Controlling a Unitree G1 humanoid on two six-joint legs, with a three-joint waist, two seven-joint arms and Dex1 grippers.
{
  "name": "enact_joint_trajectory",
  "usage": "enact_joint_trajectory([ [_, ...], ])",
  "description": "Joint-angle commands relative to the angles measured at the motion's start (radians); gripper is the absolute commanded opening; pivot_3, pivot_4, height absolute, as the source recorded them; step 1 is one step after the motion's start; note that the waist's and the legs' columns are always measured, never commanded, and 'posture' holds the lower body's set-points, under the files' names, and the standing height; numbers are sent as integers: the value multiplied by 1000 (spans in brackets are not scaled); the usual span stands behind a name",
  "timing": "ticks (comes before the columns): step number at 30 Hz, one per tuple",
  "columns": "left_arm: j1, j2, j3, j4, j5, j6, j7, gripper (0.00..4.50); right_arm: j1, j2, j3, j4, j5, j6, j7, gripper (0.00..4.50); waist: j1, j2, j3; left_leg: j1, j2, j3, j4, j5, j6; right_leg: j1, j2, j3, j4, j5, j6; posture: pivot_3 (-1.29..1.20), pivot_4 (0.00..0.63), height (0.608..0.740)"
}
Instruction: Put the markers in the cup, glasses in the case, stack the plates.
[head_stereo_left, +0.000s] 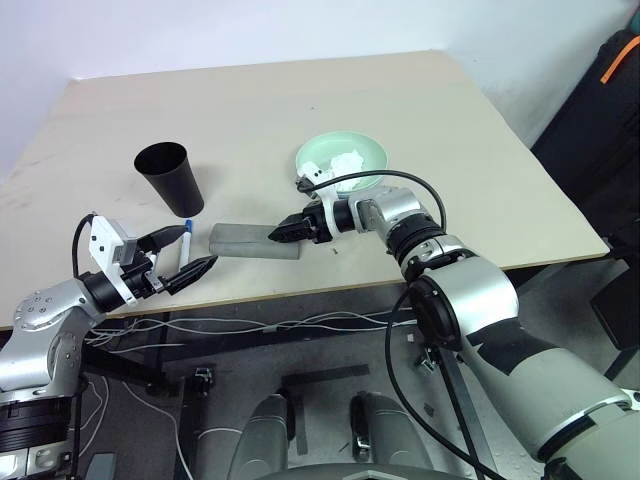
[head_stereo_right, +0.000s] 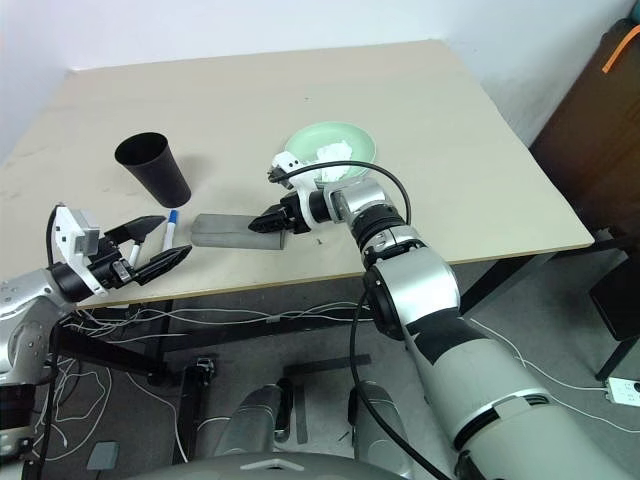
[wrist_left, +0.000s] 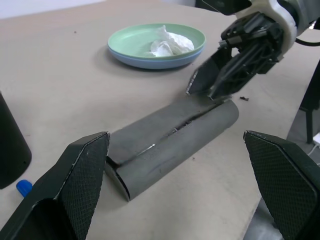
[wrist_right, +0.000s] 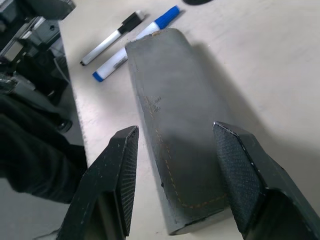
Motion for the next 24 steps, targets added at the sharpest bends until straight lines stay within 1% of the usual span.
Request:
enact_joint_trajectory([
  [1,-17,5,9,9,4,-26,-12,4500,-8,10,-7,-50,34,59,25,2471,0,0,0,0,0,0,0,0,0,0,0,0,0,0,0,0,150,740],
  [9,-24,-1,6,18,3,-26,-11,4500,35,24,13,-92,35,108,-6,2471,0,0,0,0,0,0,0,0,0,0,0,0,0,0,0,0,150,740],
  [13,-21,4,9,14,7,-6,6,4500,48,23,-11,-161,72,89,-24,2471,-1,0,0,0,0,0,0,0,0,0,0,0,0,0,0,0,150,740],
  [16,-35,2,50,8,-24,36,58,4500,70,-5,-22,-316,119,84,9,2471,1,0,0,0,1,0,0,0,0,0,0,0,0,0,0,0,150,740],
  [20,-41,22,77,-5,-41,105,111,4500,160,-38,-16,-578,184,107,19,2471,3,-1,0,-2,0,0,0,0,0,-1,0,0,0,1,2,0,150,740],
  [24,-64,83,54,-19,38,276,281,4500,287,-91,56,-842,213,198,21,2471,4,-2,0,-1,0,-1,0,0,0,0,0,0,-2,1,2,0,150,740],
])
